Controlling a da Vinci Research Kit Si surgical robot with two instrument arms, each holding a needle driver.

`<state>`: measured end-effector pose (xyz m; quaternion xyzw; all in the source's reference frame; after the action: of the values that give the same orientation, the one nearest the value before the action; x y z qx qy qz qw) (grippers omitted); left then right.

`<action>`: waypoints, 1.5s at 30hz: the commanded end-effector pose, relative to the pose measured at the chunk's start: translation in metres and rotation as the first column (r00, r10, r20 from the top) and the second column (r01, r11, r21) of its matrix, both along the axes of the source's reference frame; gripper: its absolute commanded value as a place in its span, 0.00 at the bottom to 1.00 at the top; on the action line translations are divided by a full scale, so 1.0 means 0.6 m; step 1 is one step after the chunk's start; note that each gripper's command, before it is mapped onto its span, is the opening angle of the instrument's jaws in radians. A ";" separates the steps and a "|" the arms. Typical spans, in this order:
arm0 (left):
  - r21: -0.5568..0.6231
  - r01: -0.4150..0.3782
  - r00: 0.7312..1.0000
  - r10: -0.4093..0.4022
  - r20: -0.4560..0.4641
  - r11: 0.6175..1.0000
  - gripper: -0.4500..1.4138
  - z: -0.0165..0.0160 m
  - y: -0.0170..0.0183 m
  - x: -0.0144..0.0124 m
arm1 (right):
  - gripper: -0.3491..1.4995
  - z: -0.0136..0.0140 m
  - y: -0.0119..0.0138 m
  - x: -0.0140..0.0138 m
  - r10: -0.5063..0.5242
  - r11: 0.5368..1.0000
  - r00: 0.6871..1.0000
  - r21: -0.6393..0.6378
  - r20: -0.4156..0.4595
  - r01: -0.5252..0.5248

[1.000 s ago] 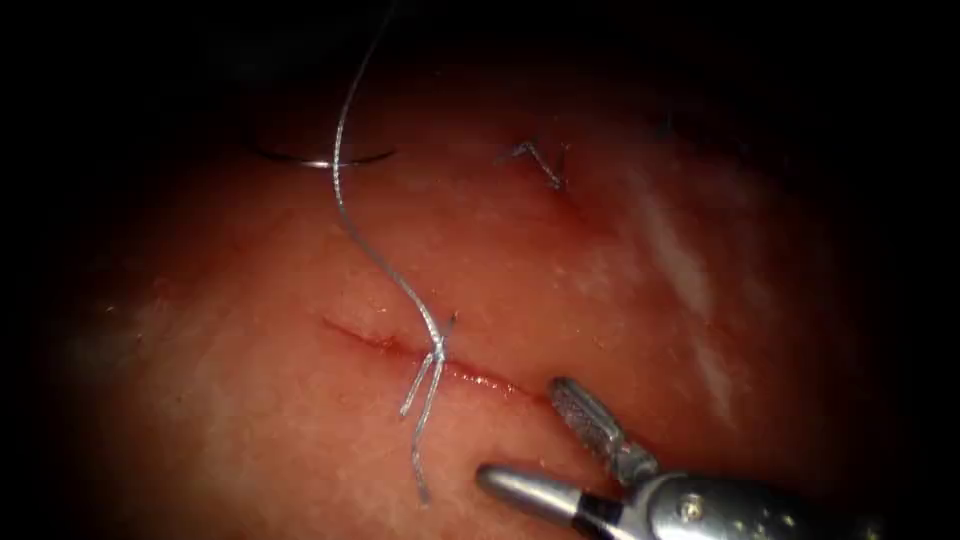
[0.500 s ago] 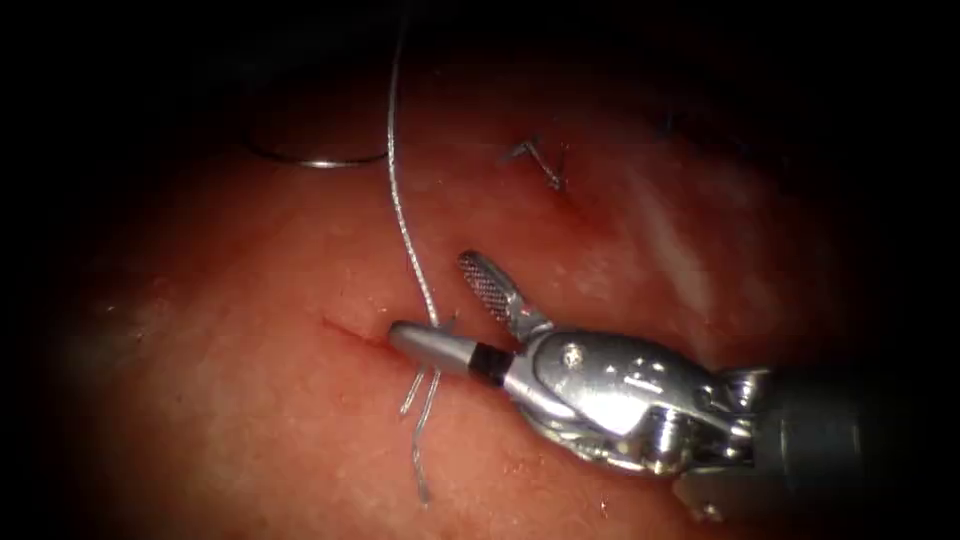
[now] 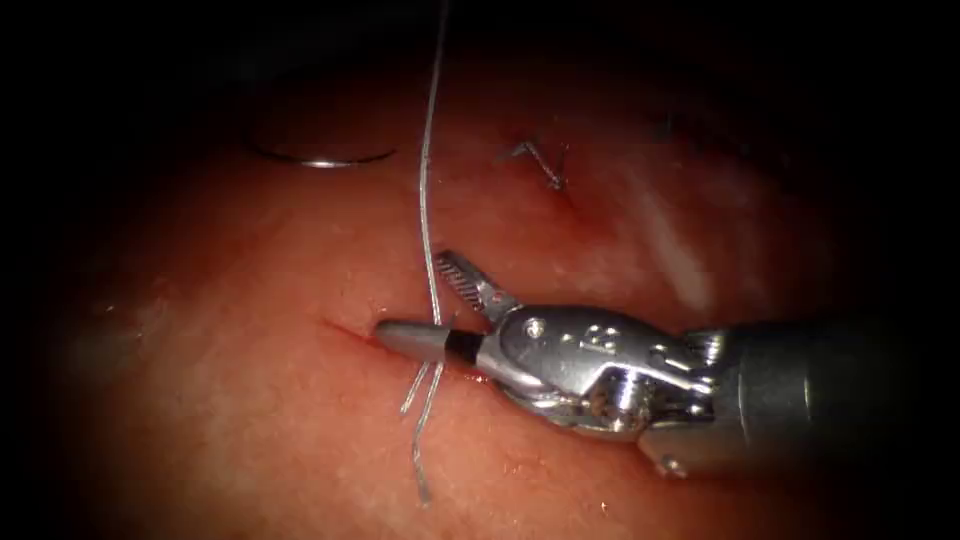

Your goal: Wound Closure

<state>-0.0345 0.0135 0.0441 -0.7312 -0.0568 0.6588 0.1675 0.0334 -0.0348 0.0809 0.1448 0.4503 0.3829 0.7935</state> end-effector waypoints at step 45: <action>-0.030 -0.047 0.997 0.048 0.065 0.998 0.00 -0.0091 -0.0045 -0.0037 | 0.00 0.0004 0.0041 0.0029 -0.029 0.998 0.998 -0.053 -0.062 0.026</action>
<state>-0.0361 0.0105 0.0383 -0.7520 -0.0726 0.6399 0.1406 0.0344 -0.0322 0.0806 0.1321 0.4828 0.3600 0.7873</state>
